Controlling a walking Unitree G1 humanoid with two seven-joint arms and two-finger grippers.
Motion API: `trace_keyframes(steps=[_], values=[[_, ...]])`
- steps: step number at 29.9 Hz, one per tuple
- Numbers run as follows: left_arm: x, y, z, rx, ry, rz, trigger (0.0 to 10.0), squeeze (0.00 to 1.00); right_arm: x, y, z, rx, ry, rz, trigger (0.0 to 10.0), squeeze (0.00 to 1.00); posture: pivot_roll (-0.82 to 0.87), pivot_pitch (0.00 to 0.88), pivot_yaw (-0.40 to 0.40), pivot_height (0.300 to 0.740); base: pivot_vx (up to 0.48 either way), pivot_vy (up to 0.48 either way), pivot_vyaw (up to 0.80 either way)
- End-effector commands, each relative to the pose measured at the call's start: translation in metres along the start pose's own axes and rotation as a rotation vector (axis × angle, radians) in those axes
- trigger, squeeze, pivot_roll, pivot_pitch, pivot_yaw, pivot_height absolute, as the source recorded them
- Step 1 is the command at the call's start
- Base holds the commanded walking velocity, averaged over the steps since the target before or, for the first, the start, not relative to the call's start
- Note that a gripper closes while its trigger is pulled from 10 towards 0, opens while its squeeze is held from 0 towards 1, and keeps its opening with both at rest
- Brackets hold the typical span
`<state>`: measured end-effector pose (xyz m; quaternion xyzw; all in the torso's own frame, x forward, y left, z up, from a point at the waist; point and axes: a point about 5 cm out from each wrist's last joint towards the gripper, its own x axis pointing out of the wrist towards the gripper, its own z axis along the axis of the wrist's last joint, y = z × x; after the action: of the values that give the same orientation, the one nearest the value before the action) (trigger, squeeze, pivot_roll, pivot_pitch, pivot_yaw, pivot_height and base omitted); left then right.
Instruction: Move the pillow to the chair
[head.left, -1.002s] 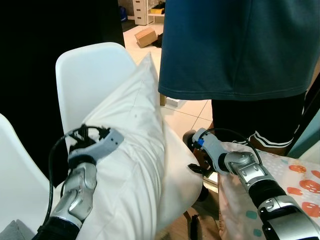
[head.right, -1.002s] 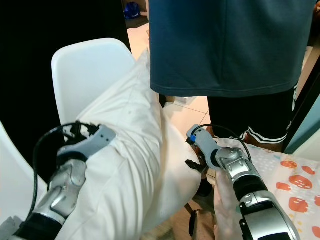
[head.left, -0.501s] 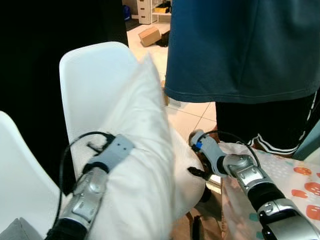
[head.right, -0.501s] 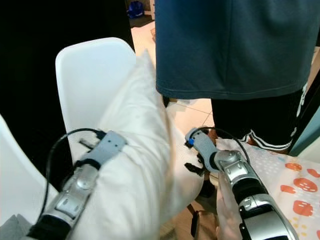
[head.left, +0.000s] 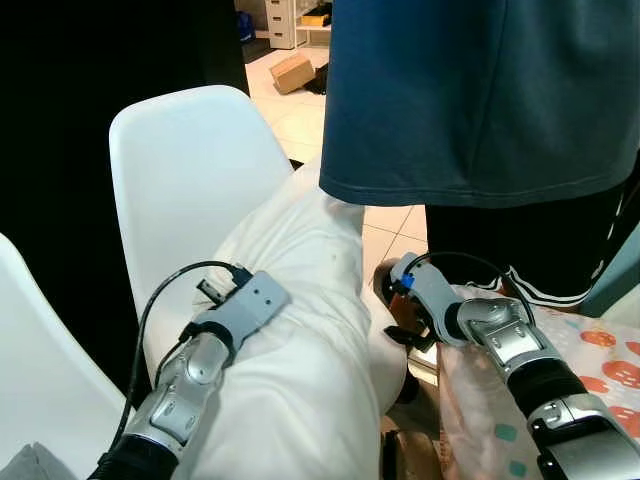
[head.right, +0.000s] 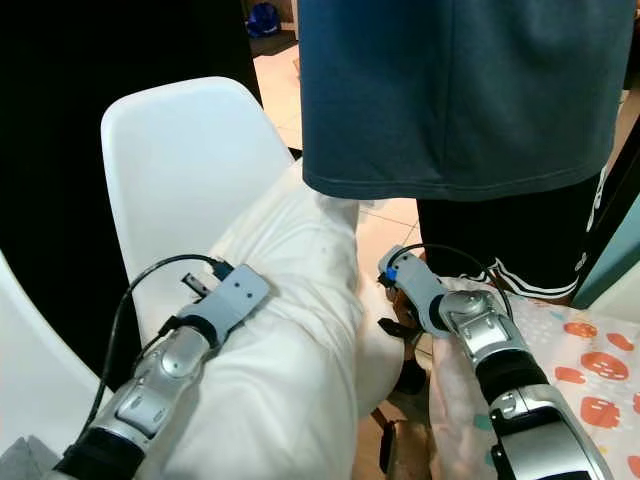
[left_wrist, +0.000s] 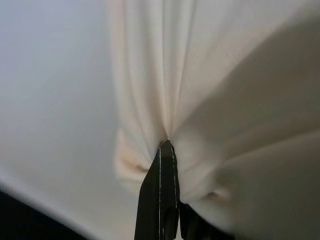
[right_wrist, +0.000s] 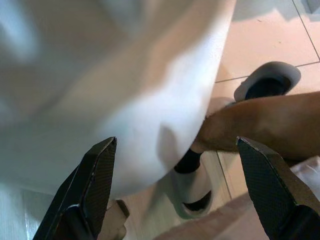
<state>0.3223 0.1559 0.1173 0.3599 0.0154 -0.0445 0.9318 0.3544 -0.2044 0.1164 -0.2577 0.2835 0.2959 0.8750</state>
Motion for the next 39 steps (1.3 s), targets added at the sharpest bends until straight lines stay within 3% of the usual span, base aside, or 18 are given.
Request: trace_keyframes(steps=[1,2,3,4,10,16,23,24,25,26,28,30,31,32,33,35,36,39], values=[[0.000,0.031,-0.013,-0.034,0.074,0.086,10.0,0.00,-0.002,-0.002,-0.003,0.009,0.013,-0.011,10.0,0.00,-0.07,0.081,0.050,0.560,0.000,0.000,0.00],[0.000,0.031,-0.013,-0.034,0.074,0.086,10.0,0.00,-0.002,-0.002,-0.003,0.009,0.013,-0.011,10.0,0.00,-0.07,0.081,0.050,0.560,0.000,0.000,0.00],[0.001,0.035,-0.006,-0.102,0.046,0.077,10.0,0.37,-0.003,-0.003,-0.002,0.010,0.016,-0.017,10.0,0.00,-0.06,0.078,0.051,0.560,0.000,0.000,0.00],[0.001,0.038,0.000,-0.147,0.022,0.063,10.0,1.00,-0.004,-0.005,-0.001,0.013,0.017,-0.029,10.0,0.00,-0.07,0.073,0.052,0.560,0.000,0.000,0.00],[0.002,0.040,0.016,-0.180,-0.025,0.005,10.0,1.00,-0.009,-0.016,0.002,0.035,0.011,-0.096,10.0,0.00,-0.07,0.069,0.052,0.560,0.000,0.000,0.00],[0.002,0.035,0.029,-0.150,-0.051,-0.077,10.0,1.00,-0.018,-0.033,0.004,0.061,-0.001,-0.199,10.0,0.00,-0.08,0.053,0.051,0.560,0.000,0.000,0.00],[0.002,0.043,0.031,-0.149,-0.011,-0.025,10.0,1.00,-0.024,-0.039,0.000,0.076,0.011,-0.227,10.0,0.00,-0.08,0.046,0.050,0.560,0.000,0.000,0.00],[0.002,0.049,0.031,-0.216,-0.005,0.006,10.0,0.85,-0.024,-0.039,-0.001,0.078,0.014,-0.228,10.0,0.00,-0.08,0.046,0.052,0.560,0.000,0.000,0.00],[0.002,0.053,0.030,-0.265,-0.001,0.024,10.0,0.07,-0.024,-0.039,-0.001,0.079,0.017,-0.230,10.0,0.00,-0.08,0.046,0.052,0.560,0.000,0.000,0.00],[0.002,0.053,0.030,-0.265,-0.001,0.024,10.0,0.07,-0.024,-0.039,-0.001,0.079,0.017,-0.230,10.0,0.00,-0.08,0.046,0.052,0.560,0.000,0.000,0.00],[-0.002,0.052,0.025,-0.671,0.031,0.009,10.0,0.00,-0.025,-0.040,-0.002,0.084,0.020,-0.237,10.0,0.00,-0.08,0.047,0.054,0.560,0.000,0.000,0.00],[-0.007,0.041,0.014,-0.918,0.117,-0.044,10.0,0.00,-0.026,-0.042,-0.002,0.085,0.020,-0.243,10.0,0.00,-0.08,0.047,0.052,0.560,0.000,0.000,0.00],[-0.007,0.041,0.014,-0.918,0.117,-0.044,10.0,0.00,-0.026,-0.042,-0.002,0.085,0.020,-0.243,10.0,0.00,-0.08,0.047,0.052,0.560,0.000,0.000,0.00],[-0.011,0.030,0.002,-1.027,0.205,-0.091,10.0,0.00,-0.026,-0.042,-0.002,0.085,0.021,-0.245,10.0,0.00,-0.08,0.047,0.052,0.560,0.000,0.000,0.00],[-0.011,0.030,0.002,-1.027,0.205,-0.091,10.0,0.00,-0.026,-0.042,-0.002,0.085,0.021,-0.245,10.0,0.00,-0.08,0.047,0.052,0.560,0.000,0.000,0.00],[-0.024,0.004,-0.019,-1.162,0.375,-0.192,10.0,0.00,-0.026,-0.043,-0.002,0.084,0.020,-0.248,10.0,0.00,-0.08,0.049,0.050,0.560,0.000,0.000,0.00],[-0.024,0.004,-0.019,-1.162,0.375,-0.192,10.0,0.00,-0.026,-0.043,-0.002,0.084,0.020,-0.248,10.0,0.00,-0.08,0.049,0.050,0.560,0.000,0.000,0.00],[-0.040,-0.019,-0.036,-1.205,0.507,-0.250,10.0,0.00,-0.027,-0.043,-0.002,0.084,0.020,-0.248,10.0,0.00,-0.08,0.051,0.048,0.560,0.000,0.000,0.00]])
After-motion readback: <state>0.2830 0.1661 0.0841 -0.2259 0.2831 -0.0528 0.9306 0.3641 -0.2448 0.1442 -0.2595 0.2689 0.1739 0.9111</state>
